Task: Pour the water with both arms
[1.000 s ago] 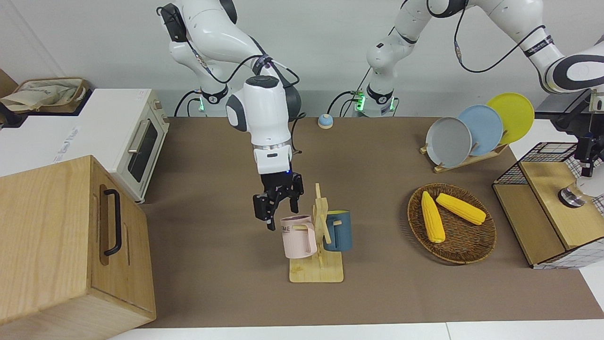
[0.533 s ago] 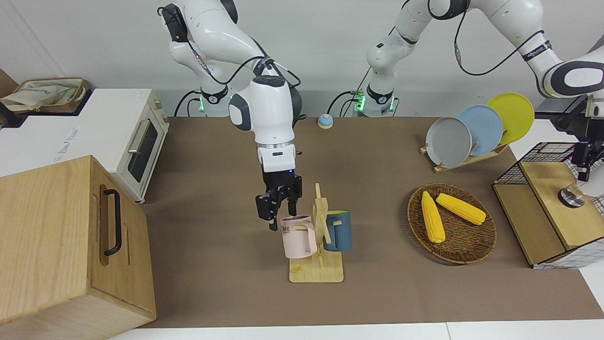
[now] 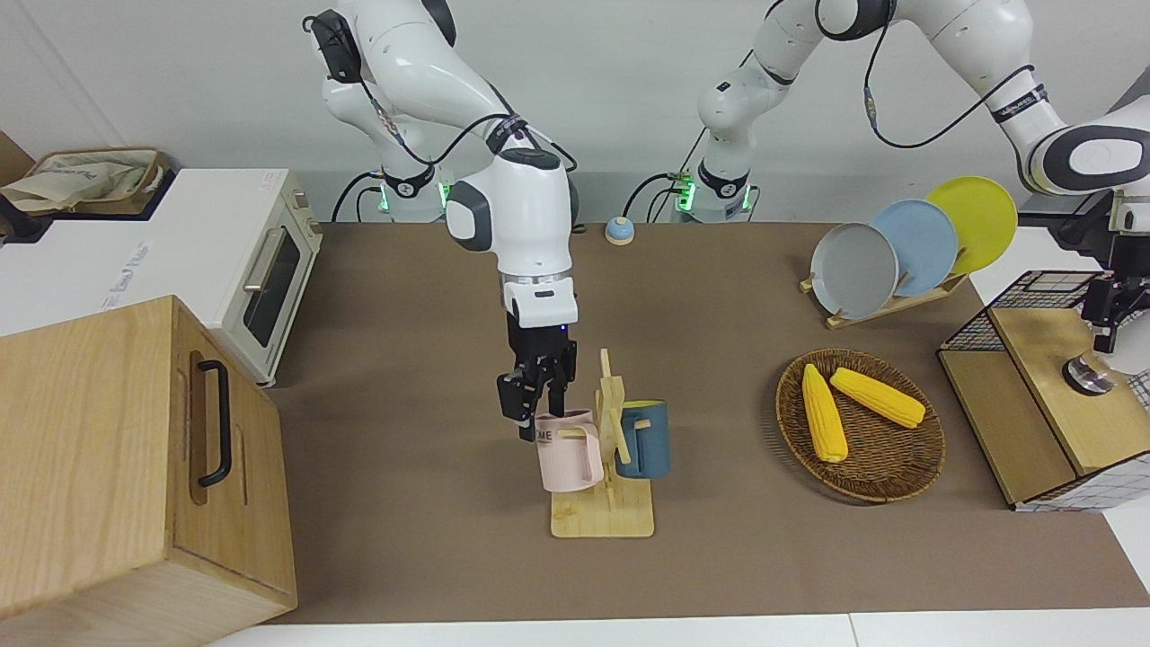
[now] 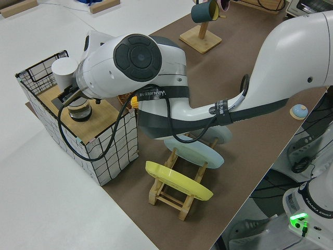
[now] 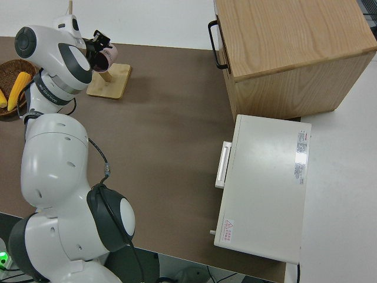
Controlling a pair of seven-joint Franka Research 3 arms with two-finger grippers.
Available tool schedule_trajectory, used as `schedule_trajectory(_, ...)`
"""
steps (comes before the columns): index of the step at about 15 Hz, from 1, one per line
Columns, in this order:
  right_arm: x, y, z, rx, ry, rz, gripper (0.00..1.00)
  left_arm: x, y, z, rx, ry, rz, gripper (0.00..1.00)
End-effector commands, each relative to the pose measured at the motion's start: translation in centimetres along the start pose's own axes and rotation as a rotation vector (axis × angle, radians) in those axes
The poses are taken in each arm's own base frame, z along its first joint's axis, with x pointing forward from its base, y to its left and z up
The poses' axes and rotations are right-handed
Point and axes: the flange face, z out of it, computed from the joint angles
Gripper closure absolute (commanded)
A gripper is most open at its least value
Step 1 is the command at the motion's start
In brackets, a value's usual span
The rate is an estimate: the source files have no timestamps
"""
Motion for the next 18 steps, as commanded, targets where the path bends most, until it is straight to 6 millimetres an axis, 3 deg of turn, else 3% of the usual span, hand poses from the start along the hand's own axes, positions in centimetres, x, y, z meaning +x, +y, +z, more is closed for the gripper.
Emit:
schedule_trajectory(1, 0.7, -0.8, 0.6, -0.015, 0.005, -0.01, 0.364, -0.3, -0.1, 0.8, 0.006, 0.013, 0.003, 0.01)
schedule_trajectory(6, 0.7, -1.1, 1.4, -0.014, 0.021, -0.011, 0.429, -0.3, -0.1, 0.8, 0.007, 0.014, 0.005, 0.07)
schedule_trajectory(7, 0.8, -1.2, 1.4, -0.014, 0.021, -0.012, 0.471, -0.2, -0.1, 0.8, 0.007, 0.015, 0.005, 0.17)
schedule_trajectory(9, 0.5, -0.7, 1.6, -0.021, 0.016, -0.008, 0.525, -0.1, -0.2, 0.7, 0.008, 0.017, 0.004, 0.55)
schedule_trajectory(10, 0.5, -0.7, 1.6, -0.024, 0.014, -0.009, 0.579, -0.1, -0.1, 0.7, 0.007, 0.016, 0.0, 0.8)
schedule_trajectory(11, 0.5, -0.8, 1.6, -0.029, 0.015, -0.008, 0.64, -0.1, -0.1, 0.7, 0.006, 0.016, -0.006, 0.95)
schedule_trajectory(12, 0.0, -0.1, 1.9, -0.042, 0.004, -0.001, 0.68, -0.1, -0.1, 0.7, 0.006, 0.016, -0.008, 1.0)
schedule_trajectory(18, -0.3, 0.6, 1.9, -0.033, 0.005, 0.028, 0.701, 0.0, -0.1, 0.6, 0.007, 0.018, -0.01, 1.0)
